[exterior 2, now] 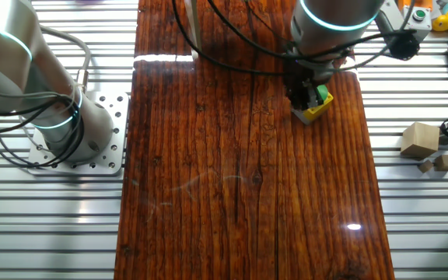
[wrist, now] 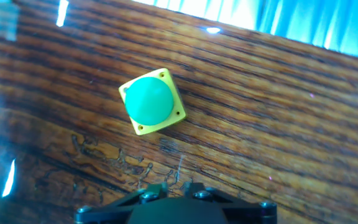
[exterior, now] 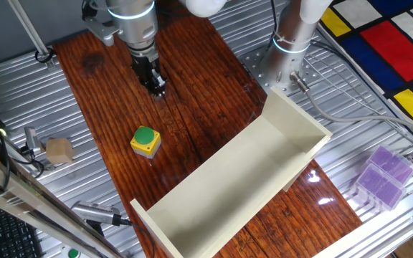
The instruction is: Put the object on the shelf
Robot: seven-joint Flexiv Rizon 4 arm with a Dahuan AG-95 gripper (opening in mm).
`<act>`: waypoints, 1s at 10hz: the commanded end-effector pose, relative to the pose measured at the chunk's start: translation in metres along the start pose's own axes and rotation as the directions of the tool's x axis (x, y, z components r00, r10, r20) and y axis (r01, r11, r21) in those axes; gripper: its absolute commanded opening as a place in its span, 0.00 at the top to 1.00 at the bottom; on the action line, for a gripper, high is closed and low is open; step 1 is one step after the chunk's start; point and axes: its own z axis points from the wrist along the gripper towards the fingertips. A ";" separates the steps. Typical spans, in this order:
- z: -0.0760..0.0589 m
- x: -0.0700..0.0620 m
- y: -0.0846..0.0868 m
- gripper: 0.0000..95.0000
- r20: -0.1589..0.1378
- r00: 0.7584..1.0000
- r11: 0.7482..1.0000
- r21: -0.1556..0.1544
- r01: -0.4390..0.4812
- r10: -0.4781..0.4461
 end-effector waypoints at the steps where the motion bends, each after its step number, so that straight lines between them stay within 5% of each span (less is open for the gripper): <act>1: 0.000 0.000 0.000 1.00 0.002 1.000 1.000 -0.003 -0.018 0.018; 6: 0.000 -0.002 0.003 1.00 -0.006 1.000 1.000 0.007 -0.003 0.003; 9: 0.006 -0.022 0.009 1.00 -0.004 0.999 0.999 -0.002 0.038 -0.038; 10: 0.009 -0.032 0.007 0.60 0.007 0.997 0.997 -0.008 0.077 -0.077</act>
